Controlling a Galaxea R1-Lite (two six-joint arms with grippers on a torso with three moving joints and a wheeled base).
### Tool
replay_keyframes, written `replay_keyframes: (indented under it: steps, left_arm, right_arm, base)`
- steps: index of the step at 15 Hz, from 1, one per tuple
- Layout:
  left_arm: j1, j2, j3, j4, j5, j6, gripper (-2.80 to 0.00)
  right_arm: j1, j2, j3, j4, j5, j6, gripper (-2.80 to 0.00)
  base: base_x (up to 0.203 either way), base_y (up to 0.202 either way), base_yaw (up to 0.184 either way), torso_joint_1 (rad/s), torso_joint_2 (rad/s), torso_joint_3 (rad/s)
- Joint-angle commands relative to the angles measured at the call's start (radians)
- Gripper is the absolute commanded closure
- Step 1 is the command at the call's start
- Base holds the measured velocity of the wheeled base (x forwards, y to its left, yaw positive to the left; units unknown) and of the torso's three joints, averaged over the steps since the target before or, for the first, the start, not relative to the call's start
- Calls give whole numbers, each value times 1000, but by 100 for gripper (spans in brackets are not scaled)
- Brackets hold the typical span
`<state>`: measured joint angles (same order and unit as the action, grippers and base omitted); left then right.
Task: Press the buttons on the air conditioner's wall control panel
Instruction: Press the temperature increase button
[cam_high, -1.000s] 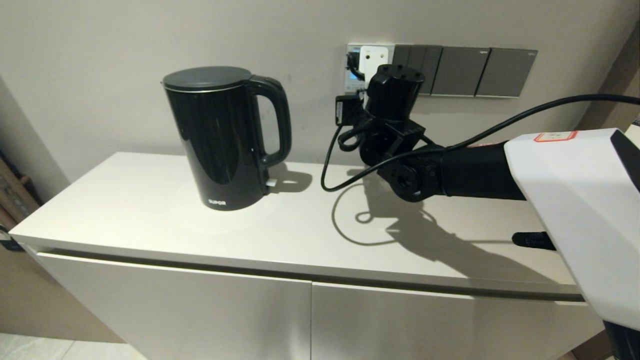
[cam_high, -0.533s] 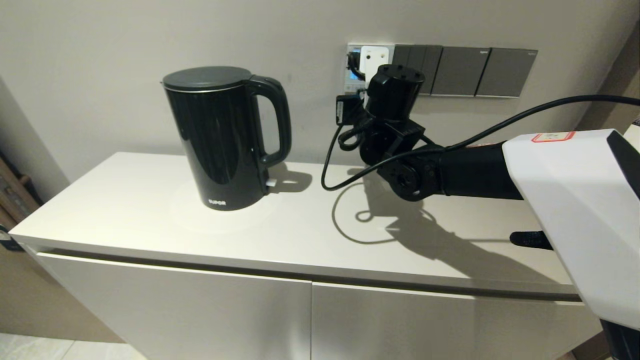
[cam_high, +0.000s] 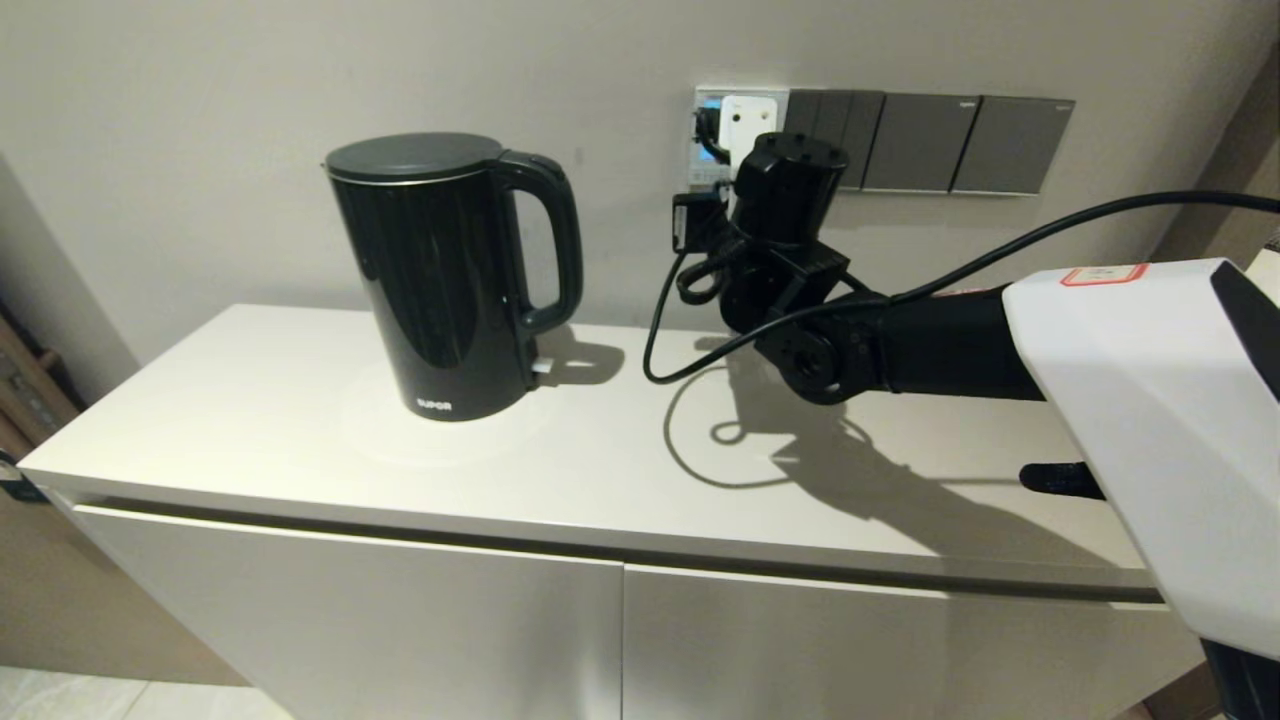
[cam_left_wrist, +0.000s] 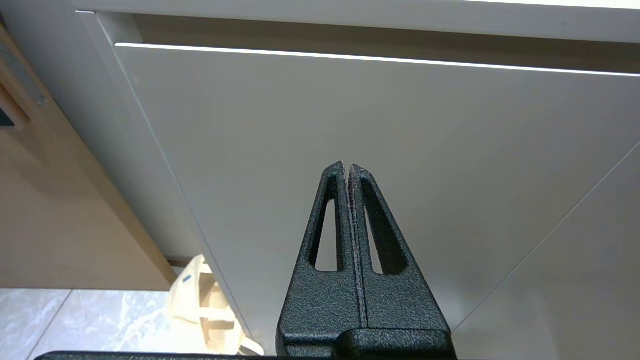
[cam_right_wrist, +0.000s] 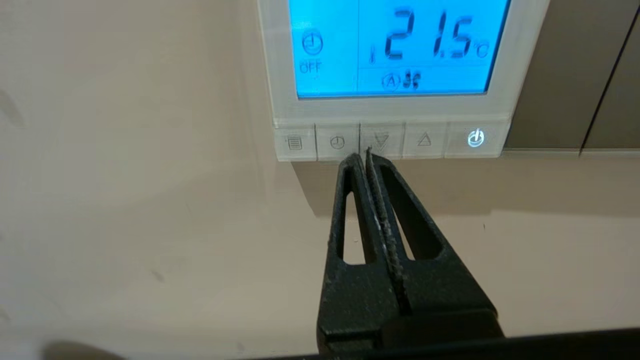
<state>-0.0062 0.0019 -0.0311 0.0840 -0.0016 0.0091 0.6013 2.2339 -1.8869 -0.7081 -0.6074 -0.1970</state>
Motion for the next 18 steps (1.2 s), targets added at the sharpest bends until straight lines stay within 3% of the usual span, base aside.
replay_keyframes:
  steps: [1,14,18]
  left_arm:
    - [0,0,-1,0,0,0,0]
    - [0,0,0,0,0,0,0]
    - [0,0,0,0,0,0,0]
  right_arm:
    - [5,-15,15,-8,-5,0,0]
    - [12,-103,135,-40,-14,2,0]
    - [0,-192,233,-56,-15,3,0]
  base:
    - [0,0,0,0,0,0]
    - [0,0,0,0,0,0]
    - [0,0,0,0,0,0]
